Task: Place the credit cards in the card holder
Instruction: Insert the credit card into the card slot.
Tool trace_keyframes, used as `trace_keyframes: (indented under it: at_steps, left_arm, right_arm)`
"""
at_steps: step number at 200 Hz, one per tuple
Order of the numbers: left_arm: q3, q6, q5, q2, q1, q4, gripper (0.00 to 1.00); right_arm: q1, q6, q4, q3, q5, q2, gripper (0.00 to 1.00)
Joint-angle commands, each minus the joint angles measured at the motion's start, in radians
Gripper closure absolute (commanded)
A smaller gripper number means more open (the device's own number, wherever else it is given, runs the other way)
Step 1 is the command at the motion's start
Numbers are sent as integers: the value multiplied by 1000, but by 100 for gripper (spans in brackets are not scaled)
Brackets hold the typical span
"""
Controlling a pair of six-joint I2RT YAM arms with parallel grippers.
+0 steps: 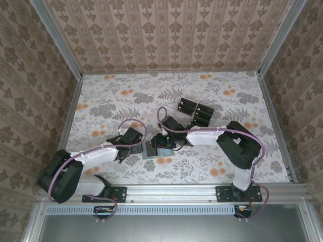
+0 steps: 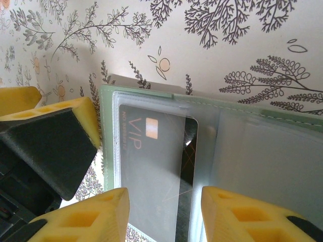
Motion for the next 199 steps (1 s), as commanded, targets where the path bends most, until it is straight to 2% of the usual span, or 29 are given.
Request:
trace_keyframes:
  at_steps: [1,127,199]
  left_arm:
    - [-20,1,3,-3,7,-6,0]
    - [-26,-3,18,19,4,20,0]
    - [-24,-3,15,9,5,16,0]
  right_arm:
    - [9,-7,-14,30,-5,8,59]
    - [42,16,9,86,-51,75,60]
    - [32,-17,-36,22,19,-45,59]
